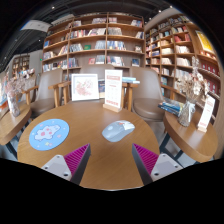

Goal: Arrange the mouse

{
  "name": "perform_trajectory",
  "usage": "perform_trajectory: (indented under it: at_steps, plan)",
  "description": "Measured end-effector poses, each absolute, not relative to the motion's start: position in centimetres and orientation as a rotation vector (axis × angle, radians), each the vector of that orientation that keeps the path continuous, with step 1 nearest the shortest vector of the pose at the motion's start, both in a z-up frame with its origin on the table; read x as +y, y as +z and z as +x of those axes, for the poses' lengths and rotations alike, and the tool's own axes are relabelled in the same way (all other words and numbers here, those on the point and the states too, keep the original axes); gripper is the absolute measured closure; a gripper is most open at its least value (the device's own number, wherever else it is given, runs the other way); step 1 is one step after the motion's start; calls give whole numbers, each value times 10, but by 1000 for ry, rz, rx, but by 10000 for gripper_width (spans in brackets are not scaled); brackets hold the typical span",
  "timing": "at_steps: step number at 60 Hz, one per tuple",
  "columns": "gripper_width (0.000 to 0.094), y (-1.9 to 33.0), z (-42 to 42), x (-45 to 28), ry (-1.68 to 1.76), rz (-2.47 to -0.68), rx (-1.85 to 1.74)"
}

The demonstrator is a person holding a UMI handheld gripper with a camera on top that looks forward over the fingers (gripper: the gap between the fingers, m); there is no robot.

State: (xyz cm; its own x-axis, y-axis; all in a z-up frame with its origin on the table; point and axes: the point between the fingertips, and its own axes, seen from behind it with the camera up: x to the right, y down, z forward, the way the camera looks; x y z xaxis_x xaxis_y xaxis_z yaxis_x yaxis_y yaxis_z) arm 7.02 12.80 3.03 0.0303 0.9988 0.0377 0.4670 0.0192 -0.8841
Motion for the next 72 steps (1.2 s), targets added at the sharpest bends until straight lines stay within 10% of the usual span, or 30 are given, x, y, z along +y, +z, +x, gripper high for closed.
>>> perform_trajectory:
  at_steps: [72]
  plan:
    - [80,-14,-101,135,822,-1672,-1607]
